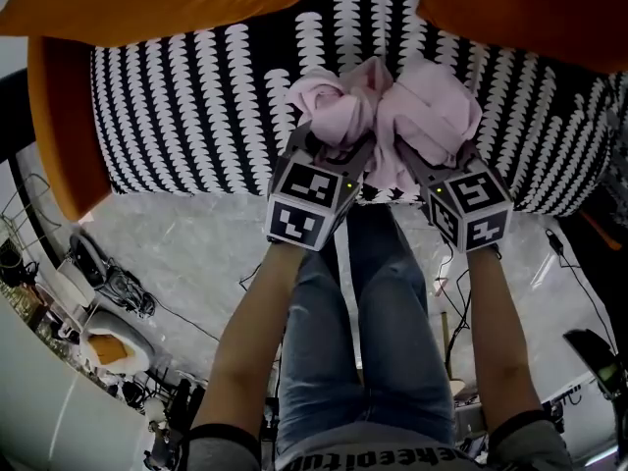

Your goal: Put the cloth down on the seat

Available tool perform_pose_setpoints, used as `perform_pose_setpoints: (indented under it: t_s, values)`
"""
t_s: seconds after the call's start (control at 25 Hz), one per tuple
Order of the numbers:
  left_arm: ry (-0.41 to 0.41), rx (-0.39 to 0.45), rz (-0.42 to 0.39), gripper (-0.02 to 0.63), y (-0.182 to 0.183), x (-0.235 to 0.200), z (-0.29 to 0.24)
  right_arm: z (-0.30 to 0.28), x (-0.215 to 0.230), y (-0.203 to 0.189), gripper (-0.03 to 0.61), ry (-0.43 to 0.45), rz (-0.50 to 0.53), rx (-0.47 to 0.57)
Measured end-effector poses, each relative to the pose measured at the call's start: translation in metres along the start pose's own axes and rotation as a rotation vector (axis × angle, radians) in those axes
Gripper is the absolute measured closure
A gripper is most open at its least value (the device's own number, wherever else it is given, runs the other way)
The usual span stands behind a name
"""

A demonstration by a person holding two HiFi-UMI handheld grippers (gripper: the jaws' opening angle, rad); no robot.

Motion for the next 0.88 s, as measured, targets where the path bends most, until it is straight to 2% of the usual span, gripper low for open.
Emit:
perform_pose_setpoints:
  t_s: [0.08, 0.24, 0.32, 0.6, 0.88]
  values:
    - [-0.011, -0.014, 0.018, 0.373, 0.013, -0.010, -0.005, -0.001, 0.006, 0.012, 0.364, 0.003, -0.019, -0.031]
    - [-0.081, -0.169, 0.143, 0.365, 0.030, -0.011, 0.010, 0.013, 0.005, 0.036, 0.356, 0.020, -0.123, -0.209]
    - [-0.087, -0.200, 0.154, 0.365, 0.041, -0.017, 0.013, 0.014, 0.007, 0.048, 0.354, 0.022, -0.156, -0.248]
    - [-0.052, -0.187, 0.119, 0.359, 0.051, -0.018, 0.018, 0.029, 0.018, 0.056, 0.350, 0.016, -0.150, -0.224]
    - [-0.041, -0.202, 0.128, 0.353, 0.051, -0.030, 0.032, 0.038, 0.017, 0.068, 0.341, 0.010, -0.137, -0.225]
Point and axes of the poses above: the fingertips, and each gripper's own axes: z backward along the fingers, x to its right, y out of its top, the point moved 6 cm from there along z, backward along the fingers, and after that the axes turned 3 degrees about y, right-handed, at the moved point
